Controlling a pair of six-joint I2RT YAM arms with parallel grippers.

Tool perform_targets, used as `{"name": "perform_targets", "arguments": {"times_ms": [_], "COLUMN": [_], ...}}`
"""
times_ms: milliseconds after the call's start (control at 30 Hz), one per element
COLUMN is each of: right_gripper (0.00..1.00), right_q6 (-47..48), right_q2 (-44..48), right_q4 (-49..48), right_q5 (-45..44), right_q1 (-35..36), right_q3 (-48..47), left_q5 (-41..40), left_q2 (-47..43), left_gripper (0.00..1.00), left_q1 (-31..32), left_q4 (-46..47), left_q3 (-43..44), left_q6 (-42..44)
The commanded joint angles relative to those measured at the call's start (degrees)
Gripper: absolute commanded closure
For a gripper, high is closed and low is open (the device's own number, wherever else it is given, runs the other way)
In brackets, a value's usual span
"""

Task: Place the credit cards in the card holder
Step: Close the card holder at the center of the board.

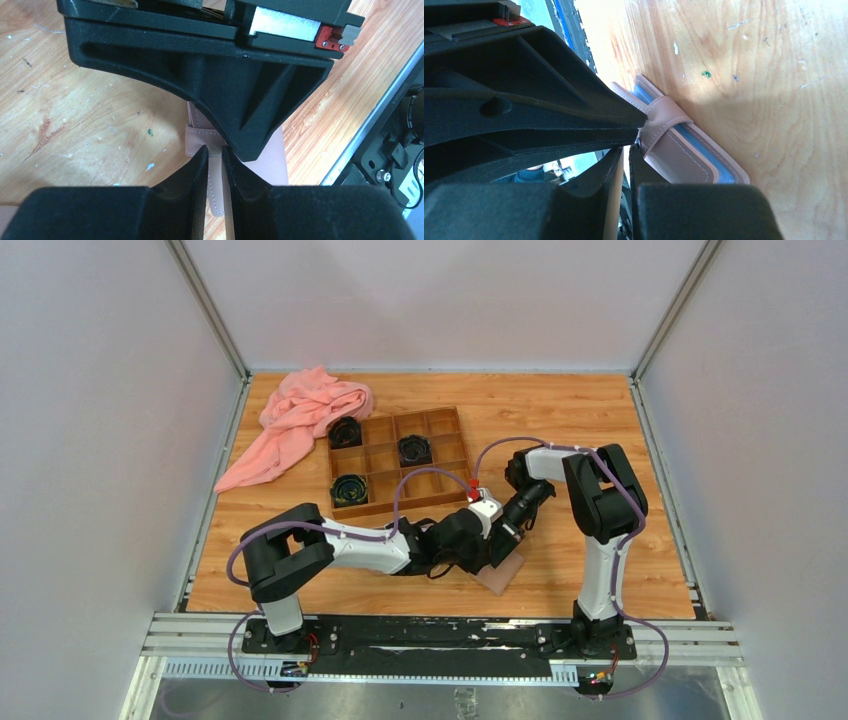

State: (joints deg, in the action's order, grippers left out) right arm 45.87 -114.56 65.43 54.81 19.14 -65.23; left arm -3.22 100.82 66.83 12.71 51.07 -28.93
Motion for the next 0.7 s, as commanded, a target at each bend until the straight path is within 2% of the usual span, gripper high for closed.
{"name": "perform_targets", "arguments": {"times_ms": [0,667], "right_gripper": [0.87,0.87], "right_q6": [1.5,5.8], "right_q2": [-0.2,3.4], "right_q4": [-0.8,3.3], "right_q5": [-0.7,2.7], "right_q1": [0.2,-3.0], "right_q3": [-0.3,-1.8], "left_q5": [0.1,-0.2], "left_q2": [1.8,2.7], "left_gripper": [0.8,0.79], "left_q1": [-0.1,-0.1], "left_q4": [0.6,0.6], "left_q3": [1.5,1.4], "left_q6": [0.6,0.7]}}
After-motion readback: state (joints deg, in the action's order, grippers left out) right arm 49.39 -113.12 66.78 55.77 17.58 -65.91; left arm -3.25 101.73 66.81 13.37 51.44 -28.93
